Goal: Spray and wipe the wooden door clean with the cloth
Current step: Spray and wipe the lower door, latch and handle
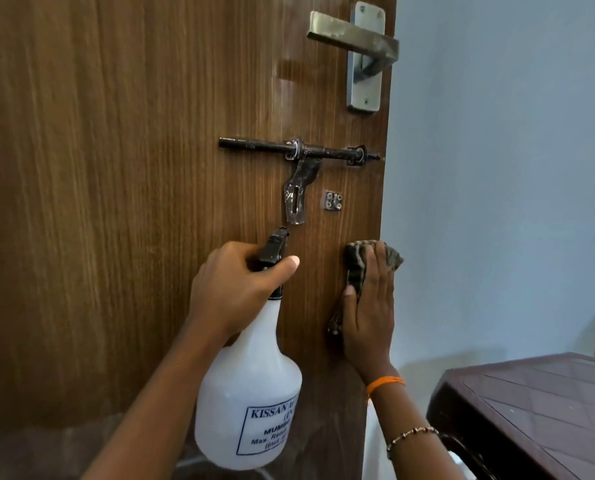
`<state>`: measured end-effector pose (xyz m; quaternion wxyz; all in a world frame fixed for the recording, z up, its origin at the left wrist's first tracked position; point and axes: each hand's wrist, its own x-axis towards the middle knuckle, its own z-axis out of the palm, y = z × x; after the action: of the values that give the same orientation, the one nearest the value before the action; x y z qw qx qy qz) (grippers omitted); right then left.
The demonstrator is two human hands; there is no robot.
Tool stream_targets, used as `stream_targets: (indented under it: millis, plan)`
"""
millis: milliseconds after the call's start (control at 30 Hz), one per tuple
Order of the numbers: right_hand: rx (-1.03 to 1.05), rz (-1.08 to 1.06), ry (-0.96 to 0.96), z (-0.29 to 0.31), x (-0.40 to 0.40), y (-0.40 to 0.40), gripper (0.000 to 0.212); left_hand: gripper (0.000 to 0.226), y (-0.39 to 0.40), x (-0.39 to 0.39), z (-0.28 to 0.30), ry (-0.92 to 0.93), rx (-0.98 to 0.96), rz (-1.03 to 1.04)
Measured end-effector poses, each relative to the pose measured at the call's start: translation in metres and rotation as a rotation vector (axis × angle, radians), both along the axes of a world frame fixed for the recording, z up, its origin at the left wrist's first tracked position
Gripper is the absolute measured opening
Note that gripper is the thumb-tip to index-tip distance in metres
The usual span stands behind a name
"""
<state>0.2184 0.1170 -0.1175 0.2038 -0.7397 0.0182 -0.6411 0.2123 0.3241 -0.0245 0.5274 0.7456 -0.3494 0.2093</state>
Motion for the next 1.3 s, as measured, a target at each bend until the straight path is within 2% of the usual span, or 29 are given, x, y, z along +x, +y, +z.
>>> stream_targets:
  millis: [133, 233, 333, 500, 700, 800, 867, 1000, 1100, 1200, 1300]
  plan:
    - [0.011, 0.009, 0.03, -0.044, -0.002, 0.011, 0.064, 0.042, 0.005, -0.008, -0.004, 0.012, 0.018, 0.023]
    - [-0.059, 0.005, 0.115, -0.082, -0.009, 0.017, 0.059, 0.04, 0.011, -0.01, -0.002, 0.005, 0.033, 0.037]
    - [-0.076, 0.032, 0.114, -0.053, -0.006, 0.014, 0.056, 0.037, 0.012, -0.011, -0.001, -0.008, 0.035, 0.046]
    - [-0.016, -0.002, 0.013, 0.03, 0.005, 0.012, 0.055, 0.059, 0.006, -0.014, -0.012, 0.019, 0.029, 0.005]
    - [-0.069, -0.092, 0.088, -0.018, -0.003, 0.002, 0.057, 0.055, 0.003, -0.021, -0.03, 0.027, 0.073, 0.034]
    - [-0.068, -0.17, 0.122, -0.046, -0.01, 0.003, 0.055, 0.066, 0.002, -0.027, -0.036, 0.027, 0.109, 0.032]
    - [-0.072, -0.136, 0.108, -0.056, -0.011, 0.007, 0.051, 0.064, 0.002, -0.029, -0.041, 0.03, 0.126, 0.04]
    - [-0.04, -0.058, 0.013, -0.043, -0.003, 0.021, 0.044, 0.062, 0.0, -0.031, -0.05, 0.033, 0.125, 0.053]
    - [-0.147, -0.048, -0.053, -0.008, 0.003, 0.022, 0.05, 0.063, -0.002, -0.029, -0.056, 0.027, 0.129, 0.06]
    - [-0.056, 0.094, -0.158, 0.014, 0.005, 0.013, 0.052, 0.067, -0.005, -0.023, -0.068, 0.038, 0.118, 0.062]
    - [-0.022, 0.101, -0.186, 0.0, 0.007, 0.006, 0.047, 0.064, -0.009, -0.018, -0.084, 0.066, 0.062, 0.064]
